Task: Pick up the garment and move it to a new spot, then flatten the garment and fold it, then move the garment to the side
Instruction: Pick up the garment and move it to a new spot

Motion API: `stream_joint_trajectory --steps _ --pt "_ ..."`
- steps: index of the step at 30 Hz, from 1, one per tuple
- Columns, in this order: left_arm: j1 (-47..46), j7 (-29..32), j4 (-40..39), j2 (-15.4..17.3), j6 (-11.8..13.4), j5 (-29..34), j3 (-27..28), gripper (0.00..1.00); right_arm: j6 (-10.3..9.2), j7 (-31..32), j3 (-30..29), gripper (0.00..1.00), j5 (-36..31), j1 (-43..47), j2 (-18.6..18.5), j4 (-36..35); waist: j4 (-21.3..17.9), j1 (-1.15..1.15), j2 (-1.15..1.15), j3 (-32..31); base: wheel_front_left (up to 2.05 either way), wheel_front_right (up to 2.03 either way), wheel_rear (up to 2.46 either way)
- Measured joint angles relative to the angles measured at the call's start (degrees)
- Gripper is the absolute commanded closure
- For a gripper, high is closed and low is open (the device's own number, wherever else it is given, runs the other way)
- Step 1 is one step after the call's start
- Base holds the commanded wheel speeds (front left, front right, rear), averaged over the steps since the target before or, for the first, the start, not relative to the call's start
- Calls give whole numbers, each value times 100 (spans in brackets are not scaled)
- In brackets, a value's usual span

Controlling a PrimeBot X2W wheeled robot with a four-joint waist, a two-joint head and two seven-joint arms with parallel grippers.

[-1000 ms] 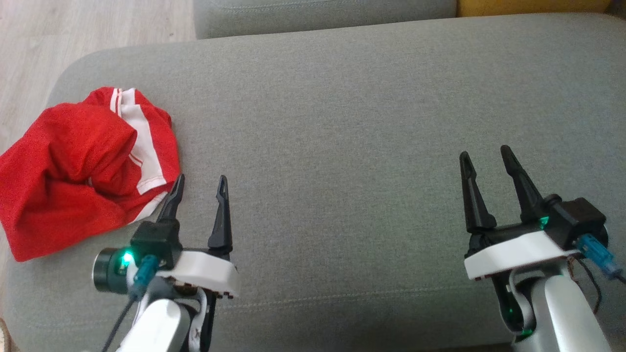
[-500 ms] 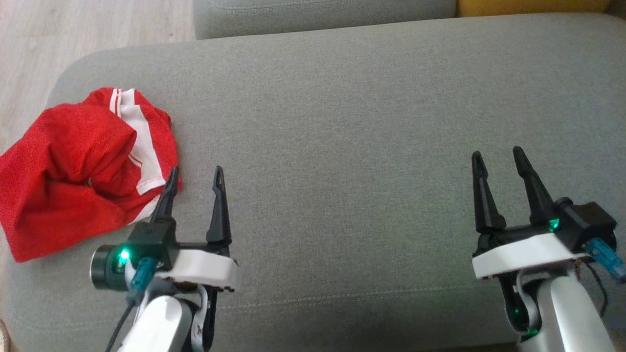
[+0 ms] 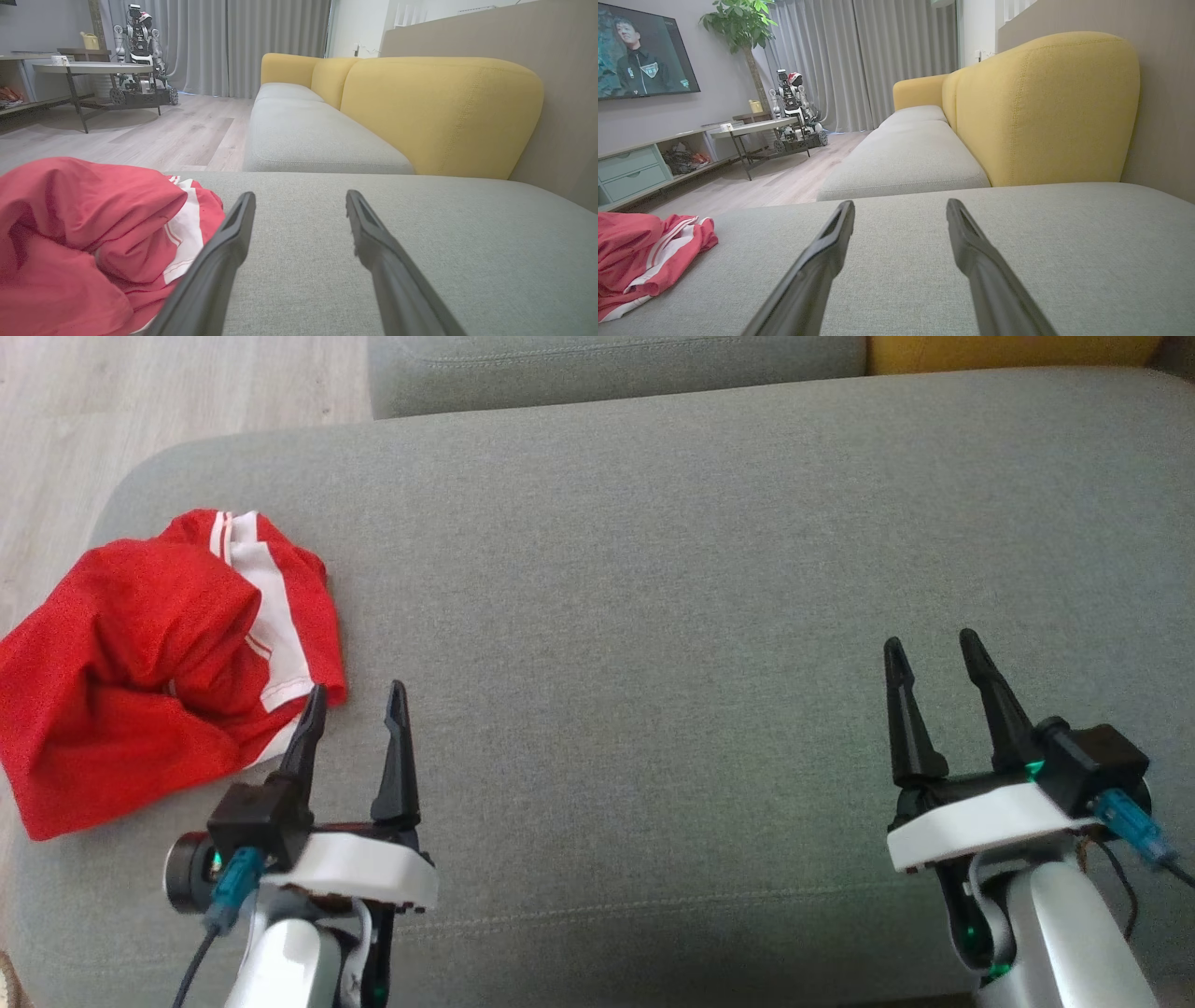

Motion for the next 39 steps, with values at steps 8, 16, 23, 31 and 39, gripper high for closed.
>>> stream_joint_trajectory --steps 8,16,23,31,39 --pt "1 0 48 -73 -191 147 240 0 0 0 37 0 9 -1 0 34 9 0 0 6 0 0 0" --pt "1 0 42 -78 -232 138 259 0 0 0 47 0 21 -1 0 37 16 0 0 -3 0 0 0" --pt "1 0 43 -85 -226 40 130 0 0 0 89 0 27 4 -1 36 247 0 0 -17 0 0 0" --pt "15 -1 0 -83 -177 40 151 0 0 0 286 0 26 34 -2 14 853 0 0 -19 0 0 0" --pt "128 -1 -142 -85 -168 66 190 0 0 0 491 0 30 65 -3 13 1718 0 0 -84 0 0 0"
